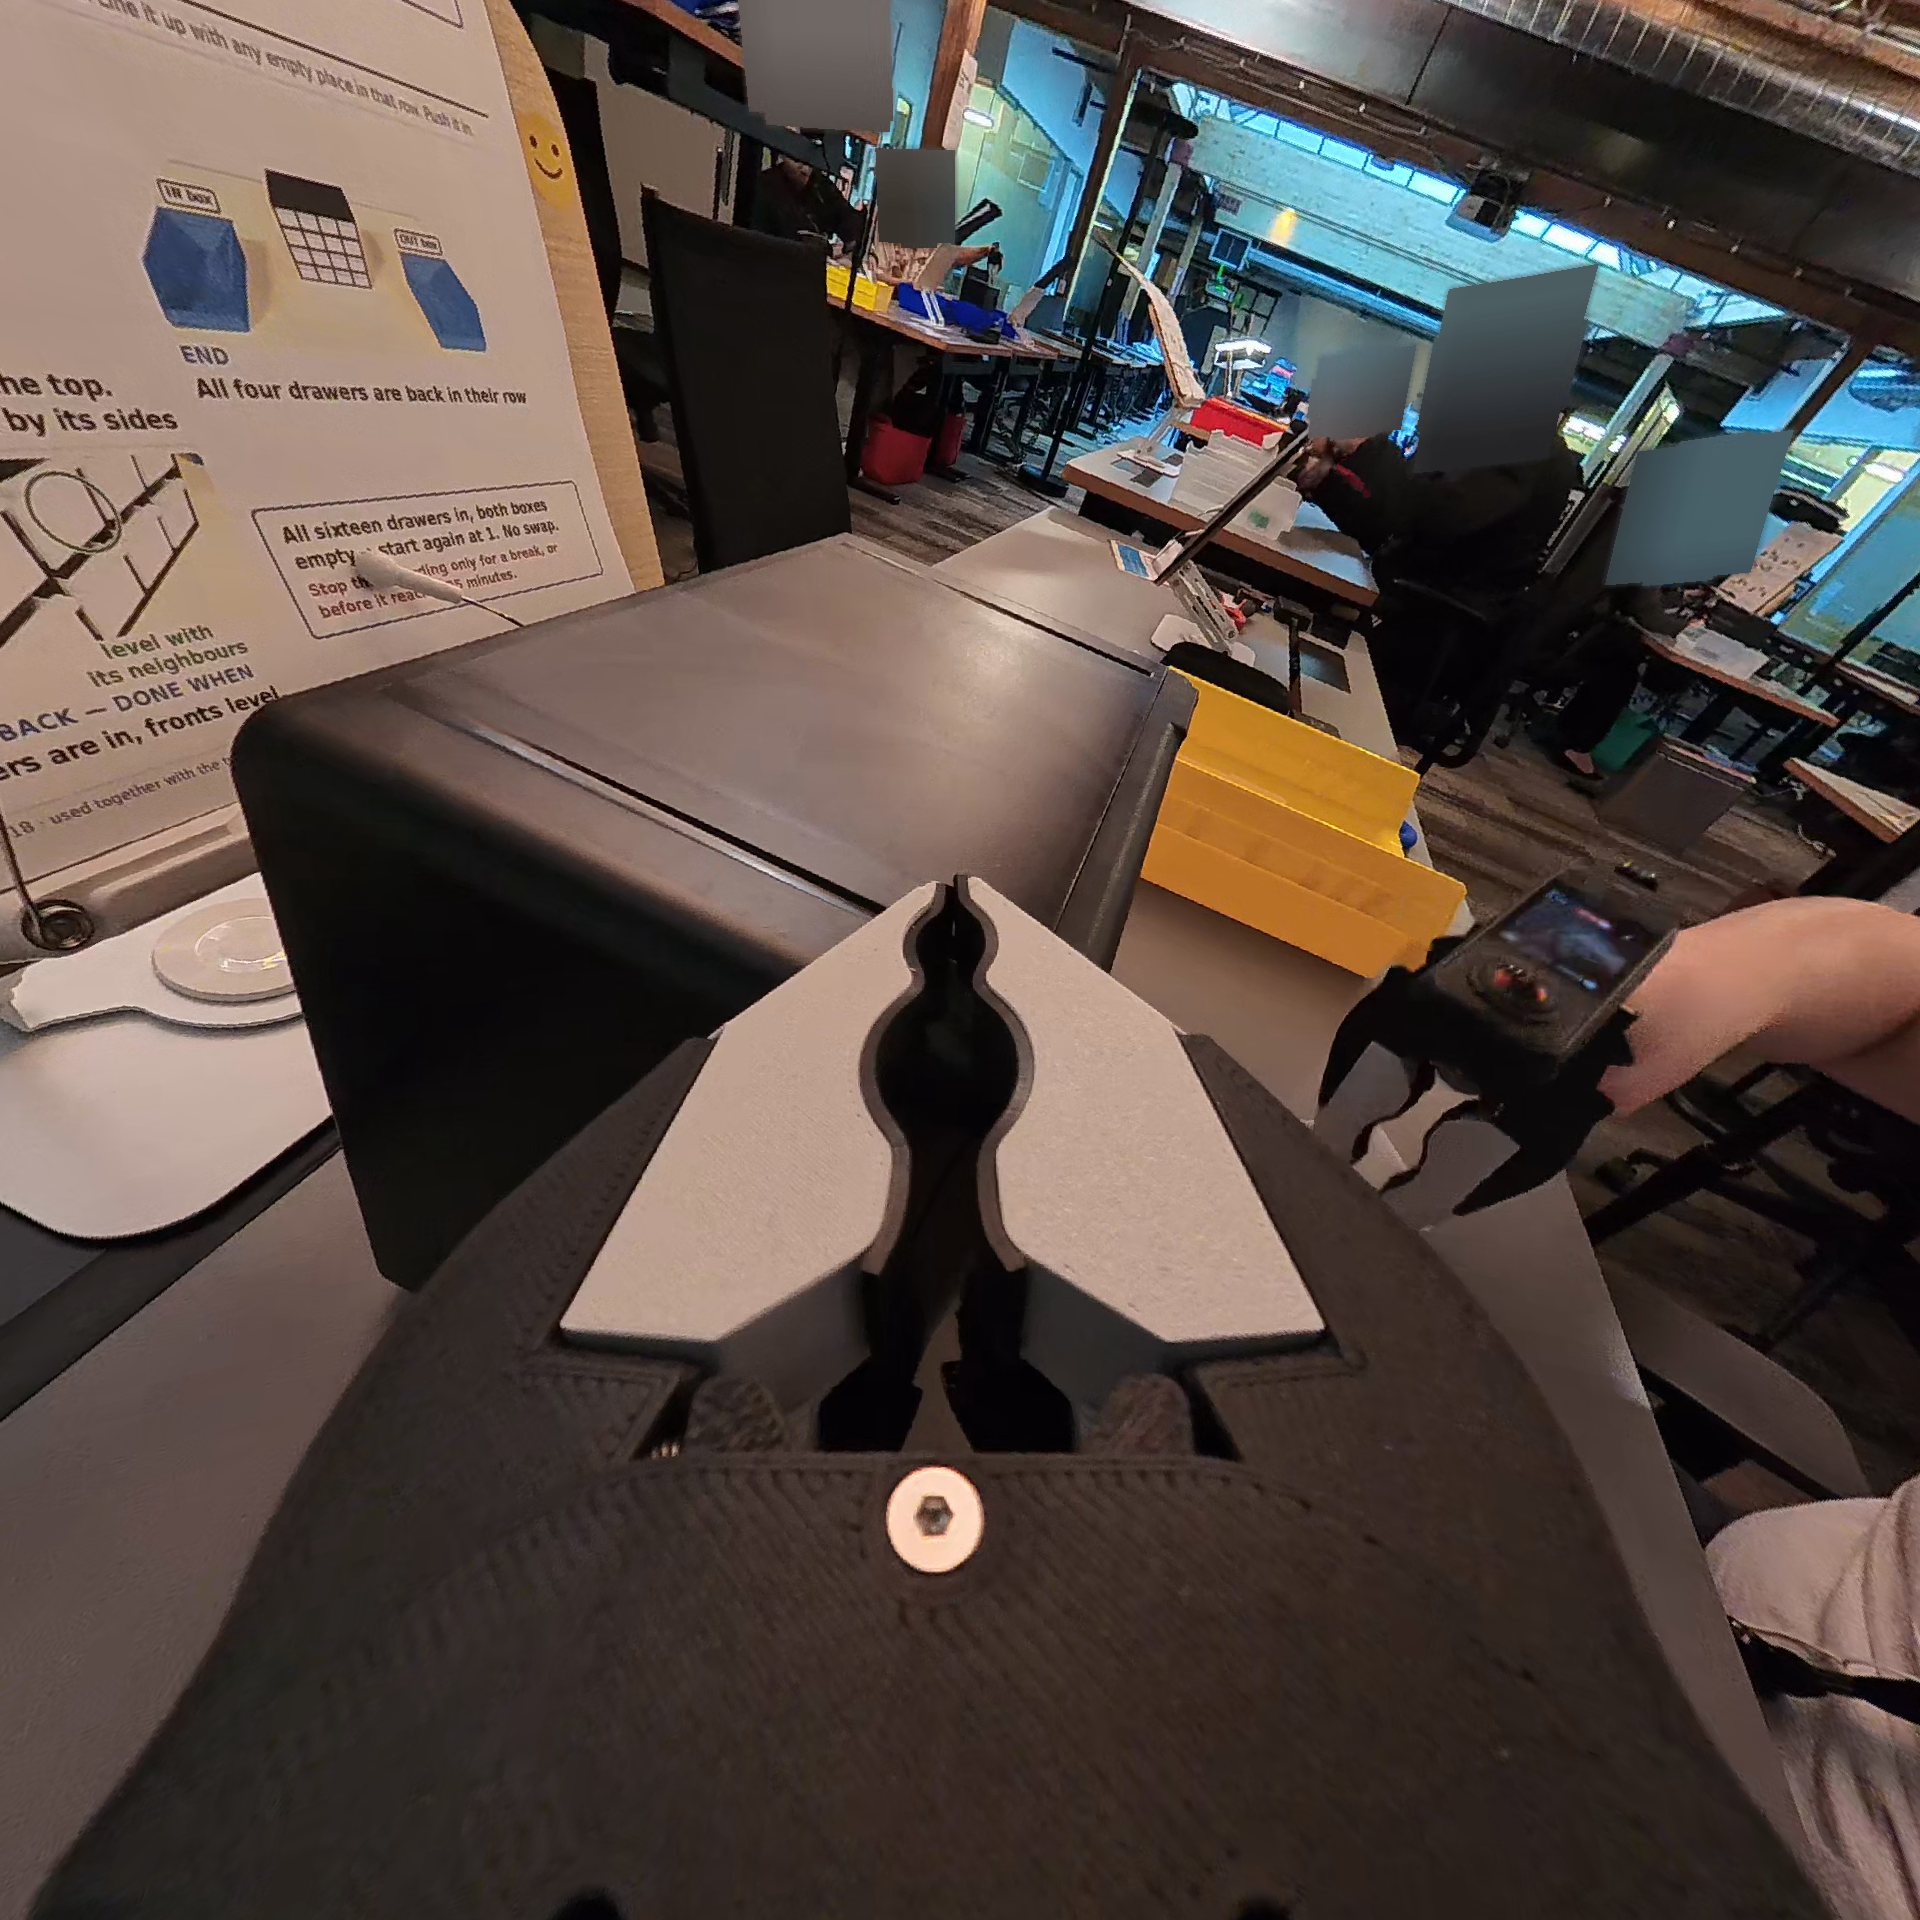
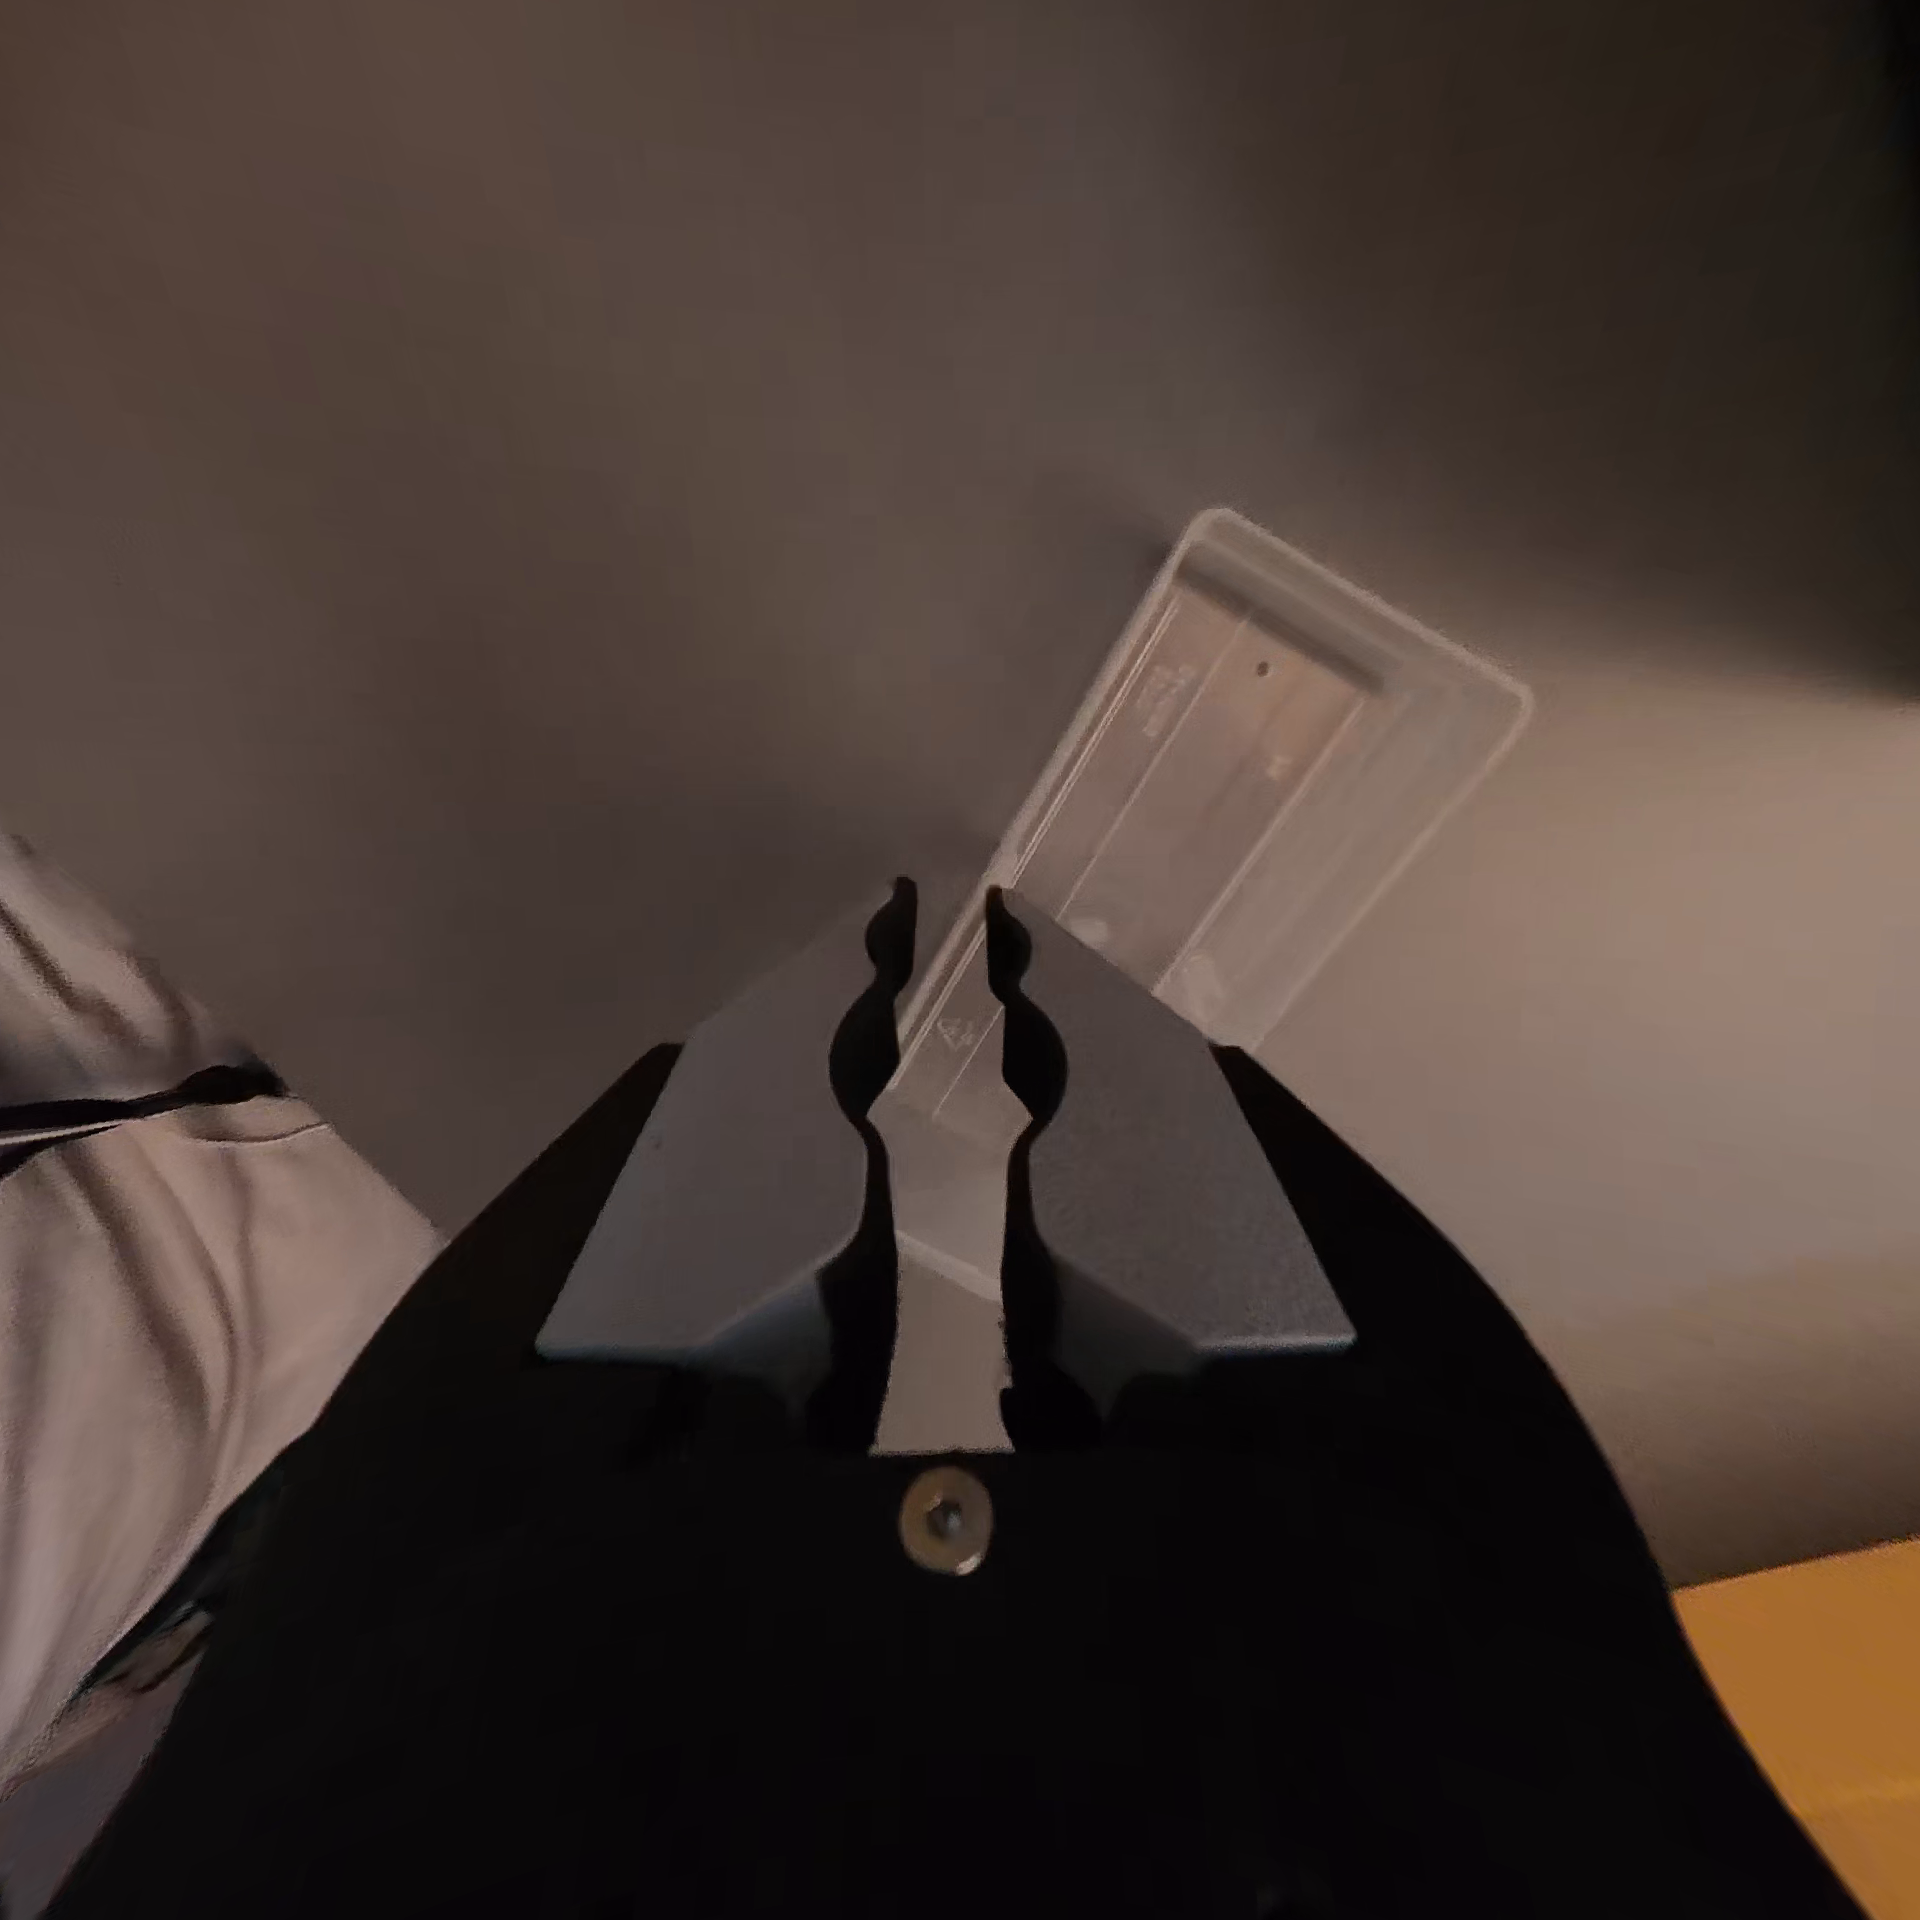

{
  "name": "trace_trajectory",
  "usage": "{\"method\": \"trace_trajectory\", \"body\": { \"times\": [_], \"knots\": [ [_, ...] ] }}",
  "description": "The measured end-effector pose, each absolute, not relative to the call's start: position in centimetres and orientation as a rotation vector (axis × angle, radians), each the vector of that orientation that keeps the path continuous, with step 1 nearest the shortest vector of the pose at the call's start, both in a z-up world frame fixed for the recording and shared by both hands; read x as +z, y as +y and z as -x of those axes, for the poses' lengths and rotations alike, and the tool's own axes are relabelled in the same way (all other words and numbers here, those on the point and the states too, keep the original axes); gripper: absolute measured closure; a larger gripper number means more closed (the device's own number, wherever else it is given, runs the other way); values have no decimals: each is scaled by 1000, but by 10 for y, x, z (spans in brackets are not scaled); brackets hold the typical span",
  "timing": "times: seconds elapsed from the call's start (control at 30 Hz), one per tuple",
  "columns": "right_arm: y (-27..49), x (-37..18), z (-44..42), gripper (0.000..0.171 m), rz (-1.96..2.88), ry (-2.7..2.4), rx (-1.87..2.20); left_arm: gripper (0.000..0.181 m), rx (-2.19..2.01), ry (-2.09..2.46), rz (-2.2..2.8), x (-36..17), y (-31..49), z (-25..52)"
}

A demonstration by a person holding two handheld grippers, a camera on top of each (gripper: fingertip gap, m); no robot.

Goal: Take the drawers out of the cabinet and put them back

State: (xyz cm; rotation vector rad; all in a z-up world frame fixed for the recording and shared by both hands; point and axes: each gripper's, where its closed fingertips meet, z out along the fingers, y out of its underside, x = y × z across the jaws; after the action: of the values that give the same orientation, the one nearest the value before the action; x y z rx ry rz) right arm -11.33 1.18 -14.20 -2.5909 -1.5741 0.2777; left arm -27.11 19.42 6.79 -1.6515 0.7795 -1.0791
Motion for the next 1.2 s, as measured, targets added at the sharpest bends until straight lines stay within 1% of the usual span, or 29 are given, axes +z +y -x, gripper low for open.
{"method": "trace_trajectory", "body": {
  "times": [0.03,0.1,0.2,0.3,0.33,0.57,0.63,0.73,0.8,0.9,1.0,1.07,1.2],
  "knots": [
    [11,-142,116,162,2607,-1569,300,181,-1082,780,1651,68,194,271],
    [16,-141,115,167,2612,-1566,276,181,-1087,780,1650,68,194,271],
    [19,-142,107,169,2635,-1574,222,181,-1085,780,1651,68,194,271],
    [25,-143,101,168,2615,-1568,133,181,-1083,780,1652,68,194,271],
    [27,-144,99,164,2611,-1569,96,181,-1083,780,1652,68,194,271],
    [35,-147,93,168,2542,-1622,24,181,-1084,779,1652,68,194,271],
    [39,-131,88,168,2462,-1644,-12,181,-1084,780,1653,68,194,271],
    [42,-77,72,168,2332,-1650,1,181,-1088,781,1653,68,193,271],
    [47,-31,43,168,2240,-1662,-65,181,-1094,780,1652,68,193,270],
    [58,34,-28,168,2079,-1740,-280,181,-1098,779,1650,68,193,270],
    [59,63,-115,168,1992,-1824,-426,181,-1103,780,1647,68,193,270],
    [52,55,-172,168,2085,-1798,-408,181,-1113,783,1644,69,192,270],
    [31,-3,-272,168,2275,-1754,-440,181,-1113,786,1645,69,192,269]
  ]
}}
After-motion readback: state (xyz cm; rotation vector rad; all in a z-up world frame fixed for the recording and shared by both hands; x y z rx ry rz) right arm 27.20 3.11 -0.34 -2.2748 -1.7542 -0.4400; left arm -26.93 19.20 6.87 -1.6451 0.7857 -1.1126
